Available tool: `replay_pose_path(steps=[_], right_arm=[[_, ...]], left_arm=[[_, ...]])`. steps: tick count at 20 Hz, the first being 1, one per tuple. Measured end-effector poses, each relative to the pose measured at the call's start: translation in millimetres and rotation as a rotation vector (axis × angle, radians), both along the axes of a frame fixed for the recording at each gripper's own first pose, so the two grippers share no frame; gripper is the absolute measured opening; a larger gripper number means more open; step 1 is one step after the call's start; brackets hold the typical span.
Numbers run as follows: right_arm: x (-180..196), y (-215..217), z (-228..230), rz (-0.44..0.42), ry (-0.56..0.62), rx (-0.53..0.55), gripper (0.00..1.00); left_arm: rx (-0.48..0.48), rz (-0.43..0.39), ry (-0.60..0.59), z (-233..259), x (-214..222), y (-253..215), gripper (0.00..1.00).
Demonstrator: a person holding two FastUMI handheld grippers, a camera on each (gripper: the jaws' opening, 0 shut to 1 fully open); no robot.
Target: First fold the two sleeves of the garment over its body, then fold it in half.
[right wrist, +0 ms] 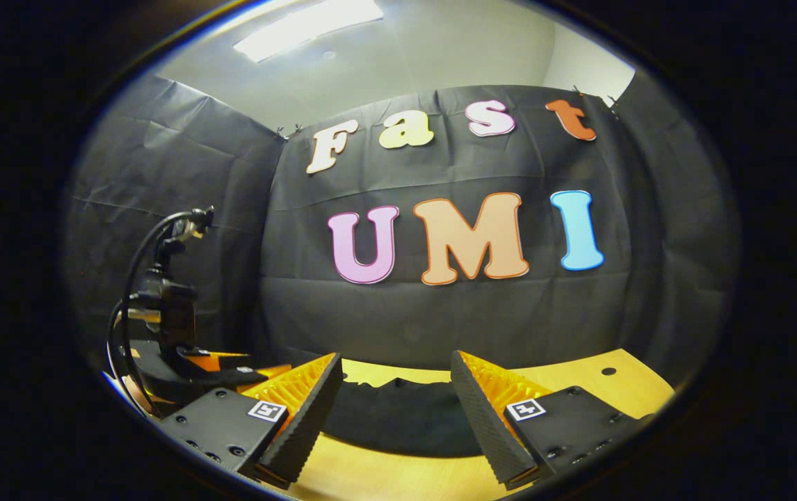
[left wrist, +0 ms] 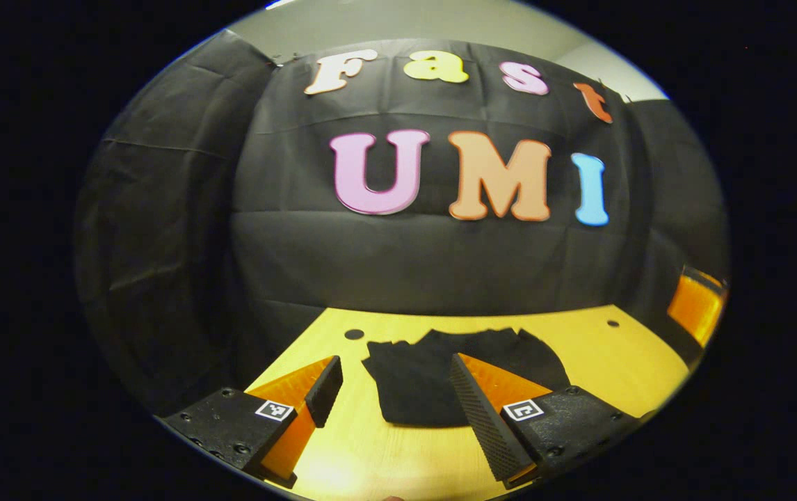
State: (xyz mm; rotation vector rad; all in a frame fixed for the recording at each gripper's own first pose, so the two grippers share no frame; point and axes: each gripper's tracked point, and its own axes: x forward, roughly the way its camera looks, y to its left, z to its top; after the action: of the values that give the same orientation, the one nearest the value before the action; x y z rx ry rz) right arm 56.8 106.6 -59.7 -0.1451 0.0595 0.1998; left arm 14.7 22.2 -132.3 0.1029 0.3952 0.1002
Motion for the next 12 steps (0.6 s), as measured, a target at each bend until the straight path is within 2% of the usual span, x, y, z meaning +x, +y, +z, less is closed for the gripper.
replay_pose_path(steps=[2,3,4,7,12], right_arm=[[-6.3,-3.9,4.5,-0.036,-0.02,-0.01,1.0],[-10.1,-2.5,6.4,-0.048,-0.029,-0.008,0.96],[-14.5,-1.0,8.7,-0.057,-0.041,0.002,1.0],[-29.2,4.1,7.7,-0.084,-0.067,0.032,0.98],[-54.1,19.1,-7.8,-0.102,-0.039,0.025,0.98]], left_arm=[[-0.01,-0.052,0.031,-11.9,-8.0,-10.3,0.94],[-0.018,-0.072,0.039,-13.1,-10.6,-14.2,0.93],[-0.019,-0.089,0.04,-11.5,-13.6,-16.4,0.93],[-0.007,-0.124,0.028,-4.3,-17.2,-11.9,0.93],[0.001,-0.126,0.019,3.1,-29.6,13.4,0.94]])
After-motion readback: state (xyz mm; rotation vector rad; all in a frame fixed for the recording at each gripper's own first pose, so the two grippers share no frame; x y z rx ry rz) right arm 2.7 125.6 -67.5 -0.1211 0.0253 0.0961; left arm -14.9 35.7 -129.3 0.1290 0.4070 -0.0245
